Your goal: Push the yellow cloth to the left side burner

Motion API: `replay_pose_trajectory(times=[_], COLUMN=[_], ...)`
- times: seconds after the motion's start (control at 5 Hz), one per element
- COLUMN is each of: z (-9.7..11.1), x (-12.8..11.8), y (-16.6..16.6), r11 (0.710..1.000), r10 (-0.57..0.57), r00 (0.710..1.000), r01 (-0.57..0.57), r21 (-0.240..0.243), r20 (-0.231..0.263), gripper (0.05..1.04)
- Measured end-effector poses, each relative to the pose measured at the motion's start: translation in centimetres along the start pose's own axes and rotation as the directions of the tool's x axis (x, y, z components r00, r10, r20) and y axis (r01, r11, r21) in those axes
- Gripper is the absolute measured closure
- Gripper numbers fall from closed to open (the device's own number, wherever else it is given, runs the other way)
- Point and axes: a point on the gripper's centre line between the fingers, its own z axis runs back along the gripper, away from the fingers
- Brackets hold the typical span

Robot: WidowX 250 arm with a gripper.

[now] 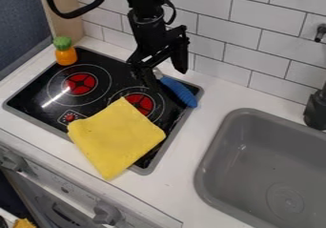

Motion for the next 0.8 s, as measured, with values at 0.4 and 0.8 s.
replay_pose_trajectory(times=[0.4, 0.8], z=[-1.2, 2.8], x=[-0.4, -0.6], y=[1.3, 4.1], r11=[0.999, 1.000], r10=[0.007, 0.004], r00=[0.999, 0.998], r01=[-0.006, -0.002], r21=[0.037, -0.021], r20=[-0.037, 0.060], gripper=[0.083, 0.083])
